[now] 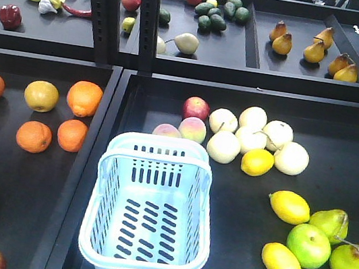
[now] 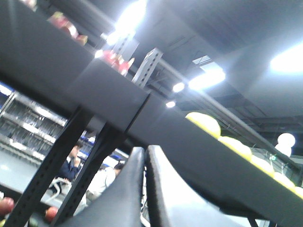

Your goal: Pick three apples into basket with both arms

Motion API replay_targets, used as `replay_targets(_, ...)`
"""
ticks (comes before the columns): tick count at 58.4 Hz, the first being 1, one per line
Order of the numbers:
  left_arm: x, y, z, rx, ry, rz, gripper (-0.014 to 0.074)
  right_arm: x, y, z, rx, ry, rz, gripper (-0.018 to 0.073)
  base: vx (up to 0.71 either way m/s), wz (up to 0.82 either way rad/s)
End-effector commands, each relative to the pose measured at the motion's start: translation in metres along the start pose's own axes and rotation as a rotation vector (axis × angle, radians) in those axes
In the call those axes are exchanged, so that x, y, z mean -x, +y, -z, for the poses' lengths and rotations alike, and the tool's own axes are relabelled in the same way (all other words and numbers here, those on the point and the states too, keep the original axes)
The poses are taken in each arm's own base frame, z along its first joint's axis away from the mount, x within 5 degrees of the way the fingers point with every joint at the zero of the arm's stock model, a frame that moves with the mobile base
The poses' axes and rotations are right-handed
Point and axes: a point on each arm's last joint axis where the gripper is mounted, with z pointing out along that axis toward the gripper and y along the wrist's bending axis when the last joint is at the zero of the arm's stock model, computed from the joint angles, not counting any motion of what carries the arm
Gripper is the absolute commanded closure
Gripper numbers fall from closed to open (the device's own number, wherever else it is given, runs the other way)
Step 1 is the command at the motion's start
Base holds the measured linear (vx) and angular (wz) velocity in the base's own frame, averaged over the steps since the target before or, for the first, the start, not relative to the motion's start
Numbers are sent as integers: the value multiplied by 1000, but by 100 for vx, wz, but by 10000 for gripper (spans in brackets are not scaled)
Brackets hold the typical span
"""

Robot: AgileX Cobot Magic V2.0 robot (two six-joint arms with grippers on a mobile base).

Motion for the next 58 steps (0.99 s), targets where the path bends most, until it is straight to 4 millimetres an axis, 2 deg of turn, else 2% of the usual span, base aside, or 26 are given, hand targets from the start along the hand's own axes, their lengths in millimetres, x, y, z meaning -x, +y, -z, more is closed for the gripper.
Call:
replay_targets(1, 21, -16, -17, -35, -33, -24, 602, 3, 1, 1, 8, -73, 16, 564, 0, 0)
replay_targets(18, 39, -33, -76, -41, 57, -59, 602, 3, 1, 1, 8, -73, 16, 564, 0, 0)
replay_targets(32, 32, -54, -123, -177, 160, -119, 602, 3, 1, 1, 8, -73, 16, 564, 0, 0)
replay_targets(44, -1, -73, -160, -261, 374, -264, 603, 3, 1, 1, 8, -73, 16, 564, 0, 0)
replay_targets(58, -28, -96, -187, -329, 511, -345, 603, 3, 1, 1, 8, -73, 16, 564, 0, 0)
